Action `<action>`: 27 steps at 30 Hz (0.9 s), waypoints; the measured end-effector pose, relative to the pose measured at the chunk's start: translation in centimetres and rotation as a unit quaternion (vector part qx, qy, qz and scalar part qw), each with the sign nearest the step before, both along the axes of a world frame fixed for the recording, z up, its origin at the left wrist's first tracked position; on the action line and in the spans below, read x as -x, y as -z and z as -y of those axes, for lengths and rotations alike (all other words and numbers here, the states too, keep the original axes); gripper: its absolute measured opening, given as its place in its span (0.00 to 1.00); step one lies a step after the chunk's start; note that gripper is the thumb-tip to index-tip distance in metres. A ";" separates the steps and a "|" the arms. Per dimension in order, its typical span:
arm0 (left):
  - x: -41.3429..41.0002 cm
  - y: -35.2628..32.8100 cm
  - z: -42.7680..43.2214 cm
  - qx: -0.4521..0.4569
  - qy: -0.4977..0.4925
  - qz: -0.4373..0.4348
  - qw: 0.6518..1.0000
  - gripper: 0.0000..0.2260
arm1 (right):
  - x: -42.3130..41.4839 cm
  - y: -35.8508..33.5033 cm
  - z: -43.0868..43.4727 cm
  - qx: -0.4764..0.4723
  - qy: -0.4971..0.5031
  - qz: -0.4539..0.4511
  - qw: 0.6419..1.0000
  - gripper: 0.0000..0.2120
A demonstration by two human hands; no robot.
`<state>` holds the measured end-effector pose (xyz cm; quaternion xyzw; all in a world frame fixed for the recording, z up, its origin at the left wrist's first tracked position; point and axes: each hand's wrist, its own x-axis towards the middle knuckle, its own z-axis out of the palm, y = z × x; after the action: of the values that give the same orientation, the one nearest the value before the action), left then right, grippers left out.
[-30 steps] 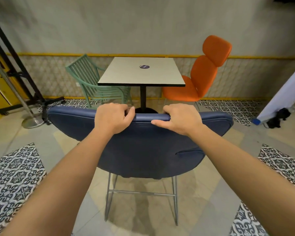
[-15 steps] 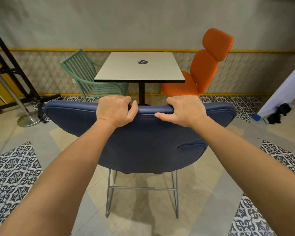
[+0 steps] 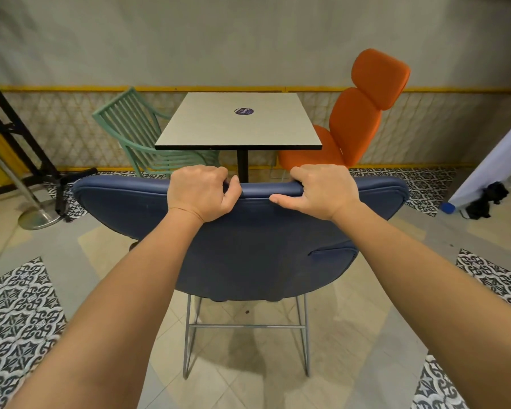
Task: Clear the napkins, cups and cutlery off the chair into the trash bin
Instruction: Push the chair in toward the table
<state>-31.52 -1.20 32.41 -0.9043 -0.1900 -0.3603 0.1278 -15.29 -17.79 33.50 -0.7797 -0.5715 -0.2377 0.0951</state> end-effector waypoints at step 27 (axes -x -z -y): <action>-13.8 0.2 -11.9 -0.004 -0.015 0.017 1.000 0.20 | -14.1 0.7 -12.4 -0.078 0.097 -0.070 0.990 0.17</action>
<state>-17.67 10.67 32.19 -0.8948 -0.2039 -0.3741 0.1333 -1.21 -5.35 32.83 -0.8365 -0.4643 -0.2348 0.1720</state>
